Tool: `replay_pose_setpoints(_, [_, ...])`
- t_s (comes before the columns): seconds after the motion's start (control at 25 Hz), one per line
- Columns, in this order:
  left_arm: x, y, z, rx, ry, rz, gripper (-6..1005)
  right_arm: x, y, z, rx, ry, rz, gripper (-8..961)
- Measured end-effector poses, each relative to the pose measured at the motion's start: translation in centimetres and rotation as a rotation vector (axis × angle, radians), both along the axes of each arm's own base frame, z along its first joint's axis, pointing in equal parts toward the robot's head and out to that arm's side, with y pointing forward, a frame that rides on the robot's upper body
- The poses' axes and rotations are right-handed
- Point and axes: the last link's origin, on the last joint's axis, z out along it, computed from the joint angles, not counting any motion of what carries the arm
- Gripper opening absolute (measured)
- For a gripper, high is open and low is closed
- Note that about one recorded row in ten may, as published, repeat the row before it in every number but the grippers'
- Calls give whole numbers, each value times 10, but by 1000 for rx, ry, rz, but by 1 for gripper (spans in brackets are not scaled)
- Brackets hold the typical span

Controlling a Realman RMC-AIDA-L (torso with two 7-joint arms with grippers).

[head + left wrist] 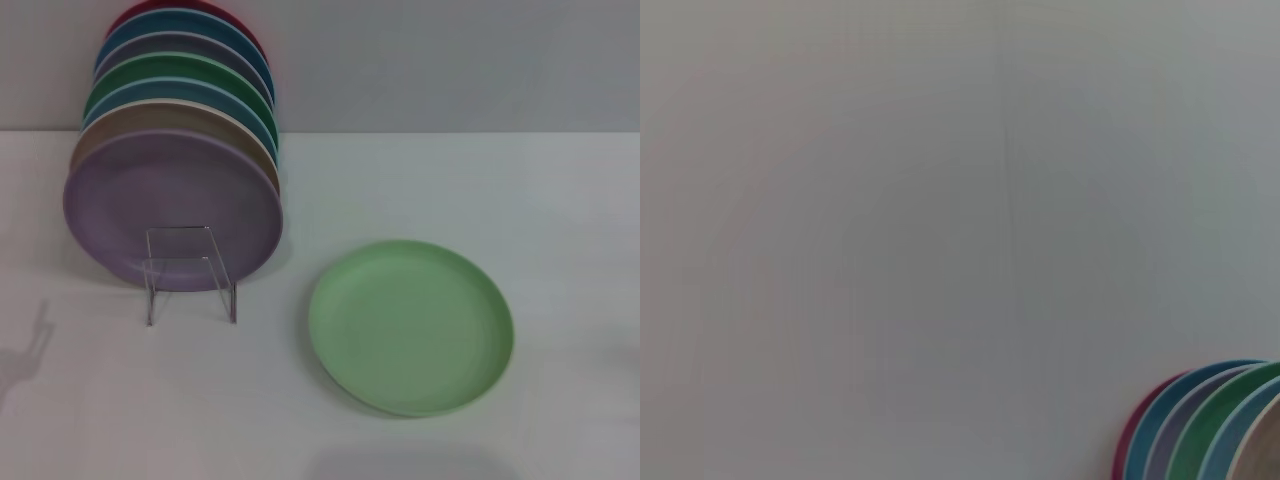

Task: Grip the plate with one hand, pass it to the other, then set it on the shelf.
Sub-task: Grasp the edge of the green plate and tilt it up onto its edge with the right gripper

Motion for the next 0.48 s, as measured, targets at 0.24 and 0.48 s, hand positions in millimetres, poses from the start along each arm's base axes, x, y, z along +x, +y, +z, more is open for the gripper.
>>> replay_pose_setpoints(0.24, [9,1,-1,-6,9,-62,793,-3,-5,-7,-25,3,14,707])
replay_pose_setpoints(0.48, [20,5,-6,-30,25,-123,794,-18,-1,-11,-75,49,146,705])
